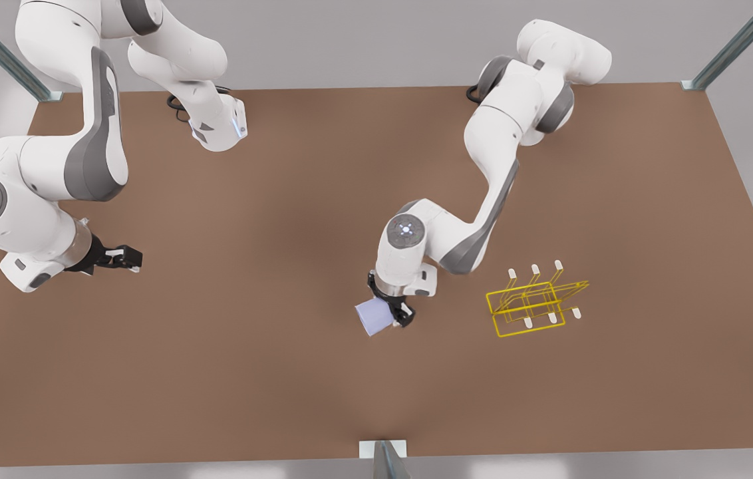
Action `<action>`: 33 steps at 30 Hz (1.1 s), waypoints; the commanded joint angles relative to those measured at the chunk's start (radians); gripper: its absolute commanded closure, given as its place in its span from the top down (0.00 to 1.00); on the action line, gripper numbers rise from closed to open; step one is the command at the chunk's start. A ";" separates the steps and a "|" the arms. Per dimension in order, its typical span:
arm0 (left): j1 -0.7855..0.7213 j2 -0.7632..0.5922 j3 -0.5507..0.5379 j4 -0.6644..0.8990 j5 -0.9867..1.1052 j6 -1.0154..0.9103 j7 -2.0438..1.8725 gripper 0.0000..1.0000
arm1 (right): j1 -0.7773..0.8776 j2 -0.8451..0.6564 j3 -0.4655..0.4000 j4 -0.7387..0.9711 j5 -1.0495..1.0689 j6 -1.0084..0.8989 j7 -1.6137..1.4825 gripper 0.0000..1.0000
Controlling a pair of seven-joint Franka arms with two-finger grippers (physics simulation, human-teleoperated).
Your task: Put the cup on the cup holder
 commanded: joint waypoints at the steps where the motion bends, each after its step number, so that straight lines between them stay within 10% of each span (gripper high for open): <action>1: -0.011 -0.017 0.000 0.000 0.116 -0.364 -0.010 0.77 | 0.000 0.000 0.000 0.000 0.002 0.007 0.006 1.00; 20: -0.120 -0.043 0.000 -0.064 0.541 -0.962 0.305 0.77 | 0.002 0.002 0.000 0.016 -0.001 0.001 0.006 1.00; 33: -0.193 -0.055 -0.006 -0.262 0.825 -0.898 0.366 0.77 | 0.000 0.003 0.000 0.014 0.001 -0.003 0.006 1.00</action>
